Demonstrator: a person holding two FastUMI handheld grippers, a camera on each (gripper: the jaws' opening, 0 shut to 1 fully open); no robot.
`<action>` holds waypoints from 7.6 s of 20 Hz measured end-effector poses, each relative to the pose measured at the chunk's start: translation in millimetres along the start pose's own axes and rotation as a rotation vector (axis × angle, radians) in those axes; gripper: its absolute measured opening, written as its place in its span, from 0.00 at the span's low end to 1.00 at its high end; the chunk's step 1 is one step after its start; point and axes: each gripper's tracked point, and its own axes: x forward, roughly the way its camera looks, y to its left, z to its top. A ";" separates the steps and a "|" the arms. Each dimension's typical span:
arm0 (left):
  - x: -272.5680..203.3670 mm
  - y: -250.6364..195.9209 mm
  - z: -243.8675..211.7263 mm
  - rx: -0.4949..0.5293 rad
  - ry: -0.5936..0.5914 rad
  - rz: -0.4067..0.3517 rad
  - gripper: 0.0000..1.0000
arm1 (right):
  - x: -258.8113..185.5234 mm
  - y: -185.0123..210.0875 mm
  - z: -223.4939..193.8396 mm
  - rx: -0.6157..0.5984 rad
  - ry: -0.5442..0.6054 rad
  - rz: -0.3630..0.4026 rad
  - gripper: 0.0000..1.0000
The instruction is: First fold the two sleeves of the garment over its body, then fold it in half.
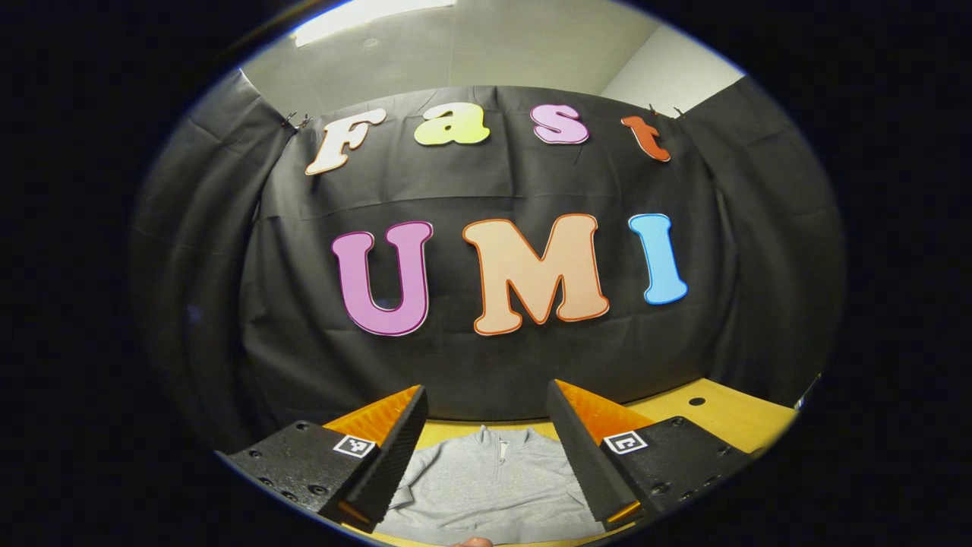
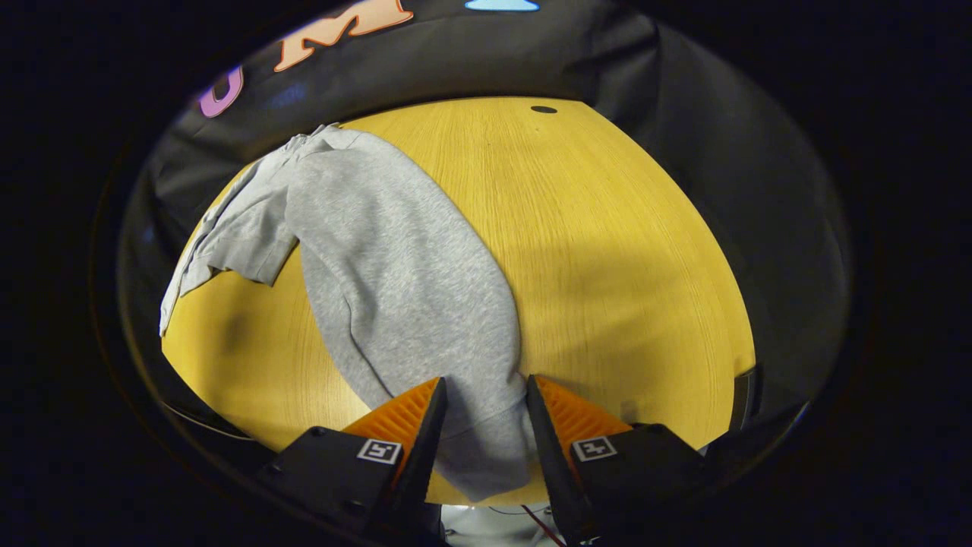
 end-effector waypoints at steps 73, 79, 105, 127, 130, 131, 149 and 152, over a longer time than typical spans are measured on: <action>-119.7 448.0 -137.9 0.014 0.245 0.539 0.93 | 53.8 625.8 251.3 -0.314 -0.219 0.479 0.27; -128.0 441.3 -183.3 0.000 0.339 0.521 0.95 | 14.4 626.5 270.6 -0.312 -0.350 0.520 0.98; -154.2 401.9 -378.6 -0.189 0.847 0.408 0.94 | -41.5 477.4 278.0 -0.169 -0.463 0.419 0.94; -86.2 382.7 -298.5 -0.207 0.775 0.351 0.00 | -72.6 372.5 244.4 -0.095 -0.518 0.372 0.98; -47.4 366.6 -263.3 -0.171 0.700 0.286 0.00 | -73.5 350.6 235.5 -0.082 -0.531 0.352 0.98; -35.0 359.1 -253.8 -0.154 0.680 0.265 0.00 | -73.6 343.7 232.1 -0.081 -0.528 0.343 0.98; 103.4 127.0 -161.1 -0.057 0.503 -0.146 0.00 | -81.8 221.7 202.7 0.044 -0.533 0.208 0.98; 115.0 82.3 -161.2 -0.080 0.507 -0.197 0.01 | -87.0 197.4 195.8 0.065 -0.531 0.180 0.98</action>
